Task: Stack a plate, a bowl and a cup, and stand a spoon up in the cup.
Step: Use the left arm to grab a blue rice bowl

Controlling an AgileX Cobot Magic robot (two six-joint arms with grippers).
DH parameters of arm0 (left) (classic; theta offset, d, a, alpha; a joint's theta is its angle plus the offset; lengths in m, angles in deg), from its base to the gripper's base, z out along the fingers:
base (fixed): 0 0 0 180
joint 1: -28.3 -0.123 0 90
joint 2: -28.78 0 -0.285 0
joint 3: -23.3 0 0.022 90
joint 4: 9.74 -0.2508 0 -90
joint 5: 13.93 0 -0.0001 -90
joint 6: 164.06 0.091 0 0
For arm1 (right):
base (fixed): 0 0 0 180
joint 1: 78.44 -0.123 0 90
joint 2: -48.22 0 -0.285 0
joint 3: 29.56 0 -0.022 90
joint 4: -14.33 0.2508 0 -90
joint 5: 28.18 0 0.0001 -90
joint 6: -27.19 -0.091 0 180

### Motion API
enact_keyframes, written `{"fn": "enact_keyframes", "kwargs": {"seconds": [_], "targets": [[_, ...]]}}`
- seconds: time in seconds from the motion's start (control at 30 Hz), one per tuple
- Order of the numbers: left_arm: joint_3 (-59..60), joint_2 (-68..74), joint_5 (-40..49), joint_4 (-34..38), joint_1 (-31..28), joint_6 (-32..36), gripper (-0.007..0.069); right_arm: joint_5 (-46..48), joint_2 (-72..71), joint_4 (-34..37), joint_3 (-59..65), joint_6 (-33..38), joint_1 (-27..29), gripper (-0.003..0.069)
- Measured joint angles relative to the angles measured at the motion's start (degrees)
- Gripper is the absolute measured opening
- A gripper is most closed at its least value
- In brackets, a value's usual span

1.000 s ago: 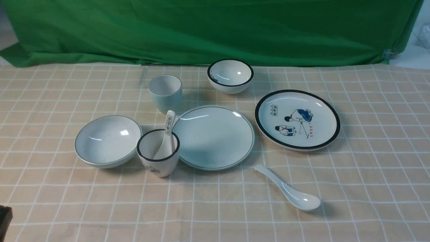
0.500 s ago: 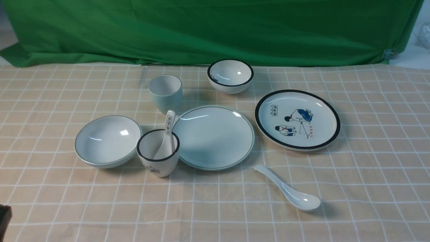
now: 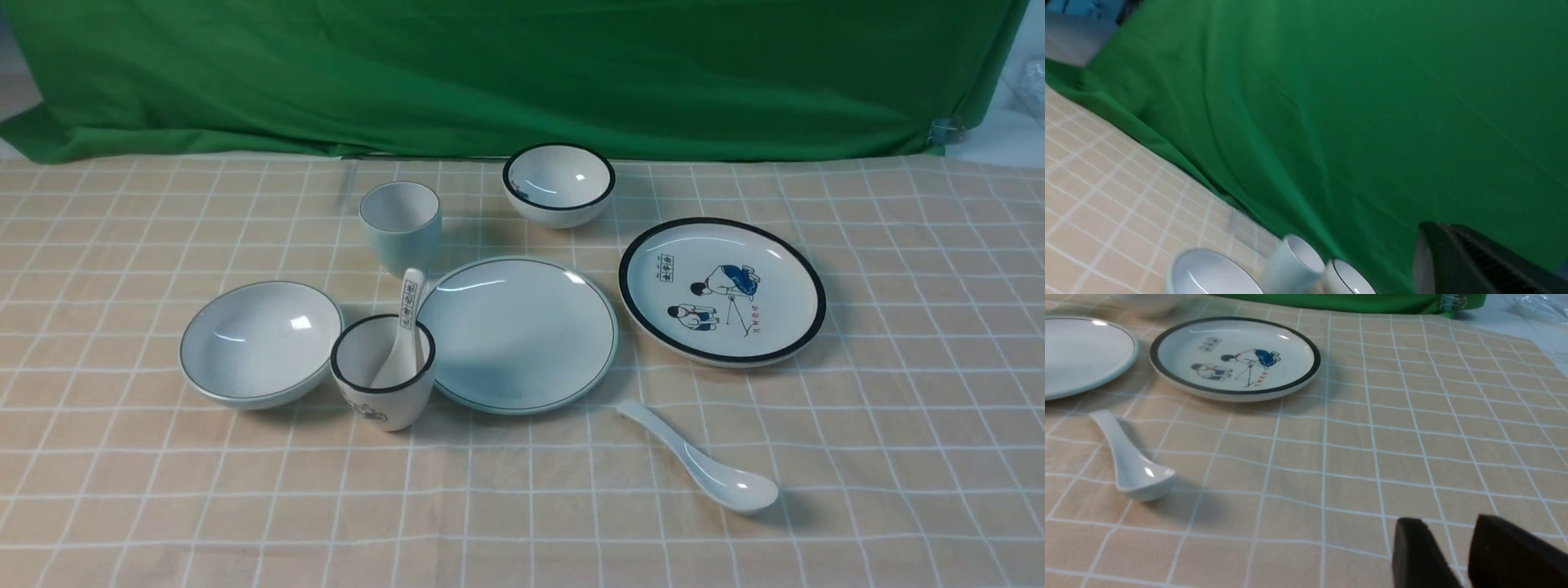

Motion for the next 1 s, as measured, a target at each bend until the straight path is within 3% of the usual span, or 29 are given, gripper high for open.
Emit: {"fn": "enact_keyframes", "kwargs": {"seconds": [0.07,0.2,0.23,0.33,0.5,0.73,0.83,0.87,0.9,1.0], "targets": [[-5.65,1.48,7.31,-1.69,0.94,1.58,0.0006,0.0,0.0,0.0,0.0,0.0,0.0,0.0239],[-19.15,10.77,23.31,-4.18,4.17,12.23,0.0006,0.0,0.0,0.0,0.0,0.0,0.0,0.0239],[-24.53,18.39,30.05,-4.67,5.65,17.13,0.0006,0.0,0.0,0.0,0.0,0.0,0.0,0.0239],[-32.35,31.07,38.9,-5.63,6.74,25.04,0.0006,0.0,0.0,0.0,0.0,0.0,0.0,0.0239],[-41.56,50.25,44.86,-6.43,8.3,30.51,0.0006,0.0,0.0,0.0,0.0,0.0,0.0,0.0239],[-49.8,63.78,53.53,-10.09,10.66,32.02,0.0006,-0.65,0.0,0.36,0.0,-0.54,0.0,0.0239],[-52.91,69.2,56.16,-12.26,10.7,34.33,0.0006,-7.91,0.0,8.67,0.0,-12.63,0.0,0.0239],[-53.01,69.46,56.34,-12.42,10.7,34.67,0.0006,-8.44,0.0,9.13,0.0,-13.53,0.0,0.0239],[-53.7,71.71,56.62,-14.16,10.7,35.63,0.0006,-13.08,0.0,11.19,0.0,-20.34,0.0,0.0238],[-54.02,74.08,56.55,-16.45,10.7,36.77,0.0007,-17.43,0.0,12.0,0.0,-23.7,0.0,0.023]]}}
